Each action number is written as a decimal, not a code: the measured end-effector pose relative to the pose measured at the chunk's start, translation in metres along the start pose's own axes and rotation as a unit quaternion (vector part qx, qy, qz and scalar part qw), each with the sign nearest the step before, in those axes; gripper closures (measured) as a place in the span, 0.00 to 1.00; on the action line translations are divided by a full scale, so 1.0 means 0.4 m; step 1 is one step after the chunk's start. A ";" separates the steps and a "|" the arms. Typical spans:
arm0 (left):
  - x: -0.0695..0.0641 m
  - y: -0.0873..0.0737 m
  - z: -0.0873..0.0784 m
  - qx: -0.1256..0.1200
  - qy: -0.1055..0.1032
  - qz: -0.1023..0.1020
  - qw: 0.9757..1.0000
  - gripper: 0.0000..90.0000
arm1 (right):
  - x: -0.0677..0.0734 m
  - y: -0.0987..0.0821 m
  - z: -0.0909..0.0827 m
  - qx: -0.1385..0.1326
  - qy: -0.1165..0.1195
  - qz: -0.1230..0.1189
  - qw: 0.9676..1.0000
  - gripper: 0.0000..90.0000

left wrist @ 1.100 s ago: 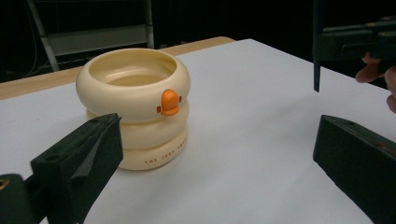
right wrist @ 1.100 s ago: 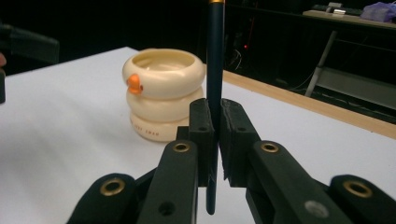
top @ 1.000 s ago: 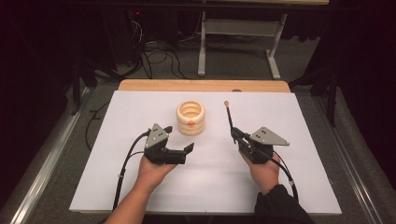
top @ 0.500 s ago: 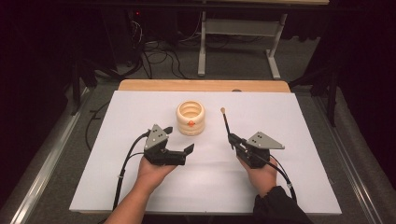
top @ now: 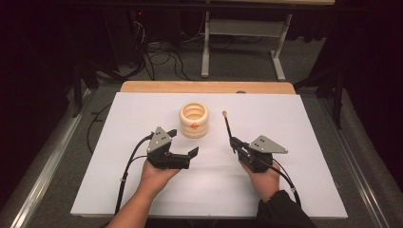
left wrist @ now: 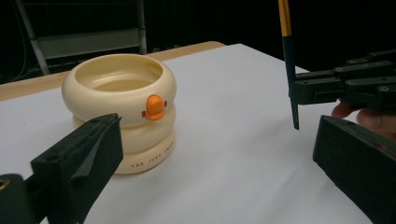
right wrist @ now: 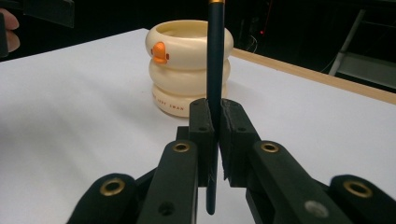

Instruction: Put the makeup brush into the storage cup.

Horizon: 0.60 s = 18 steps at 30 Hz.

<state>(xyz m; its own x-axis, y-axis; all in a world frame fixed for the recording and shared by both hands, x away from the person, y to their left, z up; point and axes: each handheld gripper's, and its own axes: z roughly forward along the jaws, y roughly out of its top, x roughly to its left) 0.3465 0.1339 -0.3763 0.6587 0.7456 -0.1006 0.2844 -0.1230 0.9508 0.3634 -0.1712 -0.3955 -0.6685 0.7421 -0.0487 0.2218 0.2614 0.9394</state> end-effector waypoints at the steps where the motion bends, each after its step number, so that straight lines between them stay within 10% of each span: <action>1: -0.001 0.000 0.000 0.001 0.000 0.000 1.000 0.03 | 0.001 0.000 0.000 -0.001 -0.001 -0.002 1.000 0.96; 18: -0.017 0.006 0.001 -0.001 -0.009 0.001 1.000 0.02 | 0.038 0.006 0.010 -0.007 0.022 -0.019 1.000 0.96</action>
<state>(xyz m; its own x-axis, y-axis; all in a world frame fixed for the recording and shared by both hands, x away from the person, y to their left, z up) 0.3430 0.1284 -0.3733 0.6720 0.7333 -0.1040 0.2823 -0.1239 0.9513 0.3565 -0.1569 -0.3953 -0.7062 0.7046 -0.0699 0.1864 0.2802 0.9417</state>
